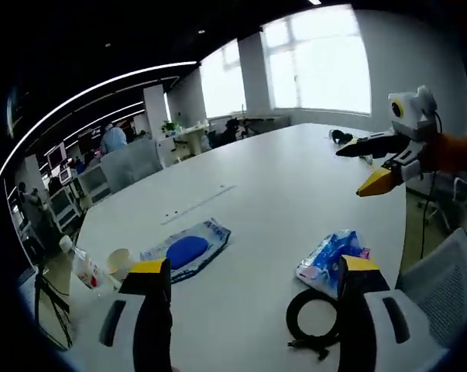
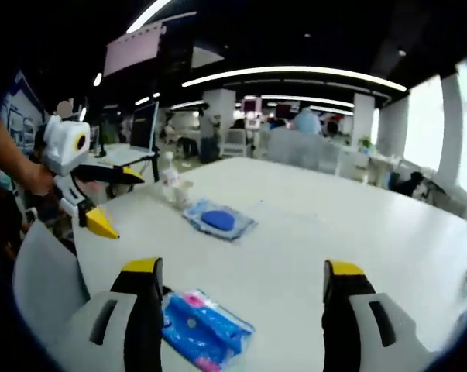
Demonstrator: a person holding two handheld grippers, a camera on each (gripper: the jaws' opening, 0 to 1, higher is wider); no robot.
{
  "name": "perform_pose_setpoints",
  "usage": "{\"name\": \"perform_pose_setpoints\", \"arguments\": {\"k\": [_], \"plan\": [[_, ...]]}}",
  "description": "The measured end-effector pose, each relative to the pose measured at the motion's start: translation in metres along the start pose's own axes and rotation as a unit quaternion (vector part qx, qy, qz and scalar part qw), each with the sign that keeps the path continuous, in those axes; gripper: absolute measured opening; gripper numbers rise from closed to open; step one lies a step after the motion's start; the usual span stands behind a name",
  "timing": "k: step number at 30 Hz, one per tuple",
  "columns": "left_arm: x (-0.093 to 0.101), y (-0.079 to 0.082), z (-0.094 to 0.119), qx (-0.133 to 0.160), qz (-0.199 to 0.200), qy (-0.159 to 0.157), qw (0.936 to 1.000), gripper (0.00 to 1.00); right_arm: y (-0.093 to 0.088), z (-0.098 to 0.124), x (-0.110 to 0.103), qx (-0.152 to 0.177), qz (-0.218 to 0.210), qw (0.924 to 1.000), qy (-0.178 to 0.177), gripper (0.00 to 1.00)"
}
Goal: Arrange the tabletop items into an orderly group along one side of the table until the central work area is clear of visible clutter.
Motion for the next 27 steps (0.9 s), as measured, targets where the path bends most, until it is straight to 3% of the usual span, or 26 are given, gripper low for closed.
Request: {"name": "perform_pose_setpoints", "arguments": {"k": [5,9,12,17,20,27], "plan": [[0.010,-0.011,-0.004,-0.013,-0.002,-0.017,0.9998,0.86,-0.017,0.007,-0.002,-0.002,-0.020,0.9997,-0.011,0.81],[0.018,-0.016,-0.010,-0.022,-0.013,-0.028,0.9993,0.83,-0.029,0.010,-0.001,-0.004,-0.045,0.9987,-0.022,0.74],[0.024,-0.018,-0.015,-0.028,-0.021,-0.037,0.9987,0.81,-0.036,0.012,-0.004,-0.012,-0.037,0.9990,-0.023,0.66],[0.033,-0.022,-0.023,-0.041,-0.032,-0.054,0.9972,0.79,-0.047,0.013,-0.008,-0.025,-0.042,0.9985,-0.022,0.61],[0.039,-0.024,-0.027,-0.055,-0.006,-0.057,0.9969,0.77,-0.054,0.013,-0.011,-0.036,-0.041,0.9983,-0.019,0.52],[0.056,-0.027,-0.036,-0.064,-0.038,-0.078,0.9941,0.74,-0.067,0.010,-0.020,-0.063,-0.043,0.9971,-0.009,0.45]]}}
Point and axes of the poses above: the point that each gripper's makers call its tool centre point, and the gripper's own axes: z roughly backward along the fingers, x roughly to its right, y roughly out of its top, the point moved 10 cm from there along z, roughly backward along the fingers, and after that the axes turned 6 degrees about z, right-handed, at the moved point
